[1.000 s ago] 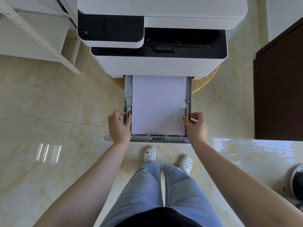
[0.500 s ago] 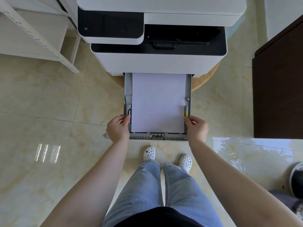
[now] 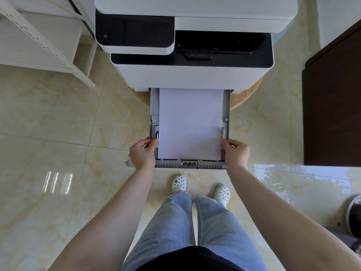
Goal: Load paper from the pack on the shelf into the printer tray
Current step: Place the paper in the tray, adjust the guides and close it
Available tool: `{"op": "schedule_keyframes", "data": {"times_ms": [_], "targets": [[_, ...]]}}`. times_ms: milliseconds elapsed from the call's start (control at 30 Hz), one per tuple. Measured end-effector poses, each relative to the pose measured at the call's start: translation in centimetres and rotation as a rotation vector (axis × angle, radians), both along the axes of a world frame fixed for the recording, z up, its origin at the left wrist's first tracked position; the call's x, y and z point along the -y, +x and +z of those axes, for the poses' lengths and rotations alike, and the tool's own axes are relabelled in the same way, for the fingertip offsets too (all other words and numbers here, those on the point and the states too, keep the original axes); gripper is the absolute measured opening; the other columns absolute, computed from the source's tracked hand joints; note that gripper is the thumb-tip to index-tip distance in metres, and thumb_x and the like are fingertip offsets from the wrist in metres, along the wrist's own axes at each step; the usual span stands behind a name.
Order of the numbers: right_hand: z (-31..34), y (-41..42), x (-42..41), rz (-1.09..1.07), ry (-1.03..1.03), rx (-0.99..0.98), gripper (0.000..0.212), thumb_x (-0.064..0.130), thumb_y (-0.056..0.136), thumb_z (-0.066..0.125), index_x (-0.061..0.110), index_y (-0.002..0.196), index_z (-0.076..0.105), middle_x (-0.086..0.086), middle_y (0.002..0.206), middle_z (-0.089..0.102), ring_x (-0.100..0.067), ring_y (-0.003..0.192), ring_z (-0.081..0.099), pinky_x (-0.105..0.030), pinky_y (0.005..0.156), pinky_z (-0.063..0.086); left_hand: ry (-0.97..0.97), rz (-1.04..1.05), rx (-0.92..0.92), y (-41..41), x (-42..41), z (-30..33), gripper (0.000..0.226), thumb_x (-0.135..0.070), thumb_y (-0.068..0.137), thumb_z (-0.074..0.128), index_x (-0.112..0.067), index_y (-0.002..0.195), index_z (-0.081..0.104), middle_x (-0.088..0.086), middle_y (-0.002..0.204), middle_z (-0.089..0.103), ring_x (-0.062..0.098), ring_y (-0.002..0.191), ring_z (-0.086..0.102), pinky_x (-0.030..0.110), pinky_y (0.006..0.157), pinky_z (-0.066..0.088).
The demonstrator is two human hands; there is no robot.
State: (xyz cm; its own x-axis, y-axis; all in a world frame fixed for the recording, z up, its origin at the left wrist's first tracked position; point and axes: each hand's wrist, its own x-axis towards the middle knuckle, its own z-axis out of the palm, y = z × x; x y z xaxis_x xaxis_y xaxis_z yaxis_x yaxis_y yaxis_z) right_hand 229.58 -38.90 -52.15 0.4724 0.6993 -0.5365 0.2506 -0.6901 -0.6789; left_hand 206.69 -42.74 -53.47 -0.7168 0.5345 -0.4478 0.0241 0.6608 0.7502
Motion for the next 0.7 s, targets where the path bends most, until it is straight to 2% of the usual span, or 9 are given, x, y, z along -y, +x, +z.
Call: {"op": "schedule_keyframes", "data": {"times_ms": [67, 133, 267, 333, 467, 567, 700], "targets": [[0.00, -0.07, -0.06, 0.011, 0.008, -0.008, 0.014, 0.024, 0.081, 0.068, 0.019, 0.067, 0.067, 0.004, 0.061, 0.061, -0.021, 0.059, 0.051, -0.031, 0.064, 0.042, 0.003, -0.003, 0.006, -0.02, -0.04, -0.03, 0.015, -0.019, 0.080, 0.072, -0.006, 0.089, 0.075, 0.003, 0.084, 0.070, 0.014, 0.078, 0.061, 0.009, 0.062, 0.038], [0.00, 0.00, -0.09, 0.016, 0.014, -0.014, 0.019, 0.024, 0.081, 0.068, 0.021, 0.063, 0.064, 0.004, 0.060, 0.060, -0.021, 0.061, 0.050, -0.031, 0.064, 0.042, 0.007, -0.007, 0.015, -0.07, 0.01, 0.07, 0.016, -0.020, 0.080, 0.072, -0.006, 0.088, 0.074, 0.003, 0.084, 0.070, 0.014, 0.078, 0.061, 0.009, 0.062, 0.038], [0.00, 0.28, 0.04, 0.016, 0.031, -0.029, 0.016, 0.027, 0.084, 0.067, 0.012, 0.084, 0.073, -0.001, 0.078, 0.069, -0.019, 0.072, 0.060, -0.028, 0.068, 0.047, -0.003, -0.009, -0.010, -0.12, 0.05, 0.27, 0.019, -0.027, 0.082, 0.070, -0.009, 0.087, 0.073, -0.003, 0.083, 0.067, 0.012, 0.079, 0.060, 0.020, 0.072, 0.041], [-0.09, 0.40, 0.10, 0.005, 0.052, -0.028, 0.012, 0.024, 0.083, 0.066, 0.014, 0.085, 0.073, -0.002, 0.082, 0.071, -0.019, 0.074, 0.062, -0.027, 0.069, 0.047, 0.004, 0.012, -0.012, -0.11, -0.02, 0.32, 0.017, -0.026, 0.081, 0.071, -0.009, 0.085, 0.071, -0.002, 0.085, 0.067, 0.013, 0.083, 0.061, 0.024, 0.075, 0.041], [0.13, 0.36, -0.22, -0.039, 0.039, -0.063, 0.006, 0.020, 0.081, 0.069, 0.016, 0.078, 0.070, 0.001, 0.073, 0.067, -0.015, 0.066, 0.058, -0.025, 0.065, 0.045, 0.028, 0.014, 0.020, 0.06, -0.18, 0.53, 0.017, -0.023, 0.080, 0.072, -0.012, 0.093, 0.074, -0.004, 0.088, 0.069, 0.010, 0.082, 0.062, 0.017, 0.071, 0.042], [0.30, 0.12, -0.47, -0.081, 0.030, -0.100, 0.009, 0.017, 0.079, 0.070, 0.014, 0.071, 0.068, 0.003, 0.064, 0.063, -0.014, 0.059, 0.054, -0.023, 0.057, 0.044, 0.025, 0.042, 0.036, 0.27, -0.34, 0.62, 0.017, -0.021, 0.080, 0.072, -0.011, 0.093, 0.075, -0.002, 0.085, 0.070, 0.012, 0.078, 0.062, 0.019, 0.071, 0.043], [0.19, -0.01, -0.63, -0.104, 0.018, -0.114, 0.017, 0.018, 0.077, 0.072, 0.019, 0.061, 0.066, 0.000, 0.062, 0.064, -0.021, 0.060, 0.055, -0.032, 0.062, 0.049, 0.028, 0.051, 0.061, 0.13, -0.44, 0.57, 0.016, -0.020, 0.079, 0.073, -0.011, 0.091, 0.075, -0.003, 0.082, 0.069, 0.015, 0.081, 0.064, 0.024, 0.077, 0.046]]}}
